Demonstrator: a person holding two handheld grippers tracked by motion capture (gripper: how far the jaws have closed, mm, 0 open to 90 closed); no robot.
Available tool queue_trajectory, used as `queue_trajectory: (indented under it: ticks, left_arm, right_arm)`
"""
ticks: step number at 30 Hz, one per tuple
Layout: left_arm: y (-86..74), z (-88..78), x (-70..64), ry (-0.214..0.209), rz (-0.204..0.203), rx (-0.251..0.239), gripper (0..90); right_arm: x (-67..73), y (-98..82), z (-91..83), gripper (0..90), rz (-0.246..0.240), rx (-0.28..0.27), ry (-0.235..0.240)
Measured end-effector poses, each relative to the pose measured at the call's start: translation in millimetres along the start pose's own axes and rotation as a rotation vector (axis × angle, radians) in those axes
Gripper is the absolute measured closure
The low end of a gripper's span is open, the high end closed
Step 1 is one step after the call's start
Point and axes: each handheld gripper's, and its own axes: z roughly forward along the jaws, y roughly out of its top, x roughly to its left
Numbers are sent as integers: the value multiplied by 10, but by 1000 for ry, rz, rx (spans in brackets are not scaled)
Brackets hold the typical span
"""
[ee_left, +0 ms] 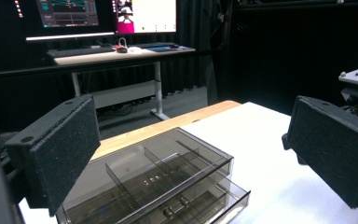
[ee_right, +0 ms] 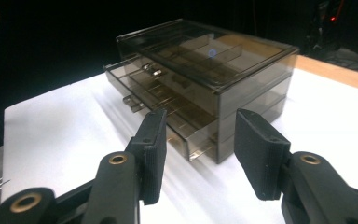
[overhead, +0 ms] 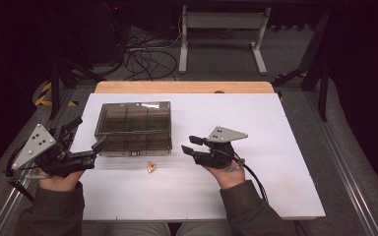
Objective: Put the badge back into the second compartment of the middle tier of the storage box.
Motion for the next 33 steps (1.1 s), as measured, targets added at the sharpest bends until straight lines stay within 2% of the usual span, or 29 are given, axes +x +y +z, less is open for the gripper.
queue_trajectory:
  ticks: [14, 23, 33]
  left_arm:
    - [-8, 5, 6, -1, -4, 2, 32]
    - [-10, 6, 10, 0, -6, 2, 32]
    - [-18, 21, 7, -1, -2, 9, 32]
  right_arm:
    - [145, -90, 299, 612, 41, 98, 86]
    - [200, -158, 430, 631, 44, 126, 113]
    - [313, -283, 682, 654, 47, 186, 156]
